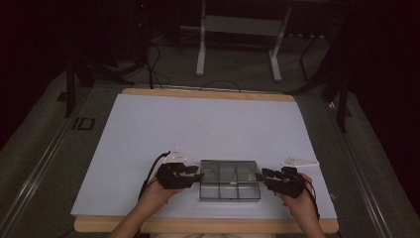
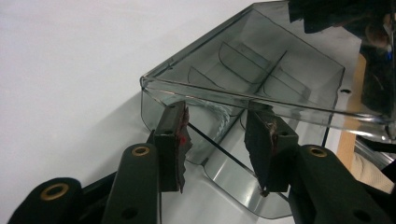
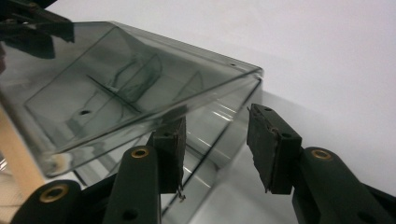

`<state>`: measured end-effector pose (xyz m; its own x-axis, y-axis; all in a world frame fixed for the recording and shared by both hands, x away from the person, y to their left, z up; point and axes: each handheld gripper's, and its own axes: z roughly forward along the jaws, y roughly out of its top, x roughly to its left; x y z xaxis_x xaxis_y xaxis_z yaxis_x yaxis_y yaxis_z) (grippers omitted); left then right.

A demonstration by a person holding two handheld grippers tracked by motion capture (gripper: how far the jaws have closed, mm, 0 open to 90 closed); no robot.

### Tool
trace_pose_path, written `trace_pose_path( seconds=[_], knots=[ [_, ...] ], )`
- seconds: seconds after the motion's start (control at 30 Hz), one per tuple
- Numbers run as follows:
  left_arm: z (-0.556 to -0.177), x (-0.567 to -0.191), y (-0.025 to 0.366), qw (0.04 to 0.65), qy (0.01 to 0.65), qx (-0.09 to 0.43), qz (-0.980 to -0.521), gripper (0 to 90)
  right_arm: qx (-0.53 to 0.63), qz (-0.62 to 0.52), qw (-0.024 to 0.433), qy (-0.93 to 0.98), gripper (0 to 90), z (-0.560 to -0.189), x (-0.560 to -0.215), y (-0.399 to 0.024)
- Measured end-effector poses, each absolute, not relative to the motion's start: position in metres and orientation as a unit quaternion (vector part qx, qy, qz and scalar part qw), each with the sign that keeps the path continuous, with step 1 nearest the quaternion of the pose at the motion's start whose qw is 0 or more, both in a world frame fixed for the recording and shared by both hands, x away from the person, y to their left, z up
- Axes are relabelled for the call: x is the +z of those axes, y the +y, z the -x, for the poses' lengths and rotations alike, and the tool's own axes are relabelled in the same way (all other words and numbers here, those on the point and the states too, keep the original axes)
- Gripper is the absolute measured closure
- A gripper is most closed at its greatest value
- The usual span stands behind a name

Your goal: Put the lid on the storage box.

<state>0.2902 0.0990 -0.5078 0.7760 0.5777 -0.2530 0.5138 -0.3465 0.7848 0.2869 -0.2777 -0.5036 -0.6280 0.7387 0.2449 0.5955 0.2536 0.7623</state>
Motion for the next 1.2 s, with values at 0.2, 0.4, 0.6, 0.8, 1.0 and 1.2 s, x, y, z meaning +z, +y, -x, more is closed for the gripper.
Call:
trace_pose_path(
  seconds=[0.2,0.4,0.6,0.8,1.0,1.2],
  knots=[
    [-0.290,-0.514,0.098,0.457,0.333,0.028,-0.824,59.5,0.436,-0.442,0.081,0.780,55.9,-0.289,-0.509,-0.285],
    [-0.291,-0.514,0.099,0.455,0.336,0.031,-0.824,59.4,0.434,-0.443,0.085,0.780,55.4,-0.290,-0.510,-0.287],
    [-0.290,-0.515,0.102,0.446,0.337,0.039,-0.828,57.6,0.437,-0.446,0.088,0.776,54.2,-0.290,-0.509,-0.290],
    [-0.292,-0.519,0.105,0.436,0.341,0.035,-0.832,57.6,0.439,-0.452,0.093,0.770,53.9,-0.289,-0.506,-0.295],
    [-0.299,-0.528,0.110,0.422,0.345,0.034,-0.838,54.4,0.438,-0.454,0.095,0.770,53.9,-0.290,-0.506,-0.297],
    [-0.300,-0.533,0.117,0.428,0.347,0.035,-0.834,54.4,0.432,-0.452,0.089,0.776,53.2,-0.291,-0.510,-0.296]
  ],
)
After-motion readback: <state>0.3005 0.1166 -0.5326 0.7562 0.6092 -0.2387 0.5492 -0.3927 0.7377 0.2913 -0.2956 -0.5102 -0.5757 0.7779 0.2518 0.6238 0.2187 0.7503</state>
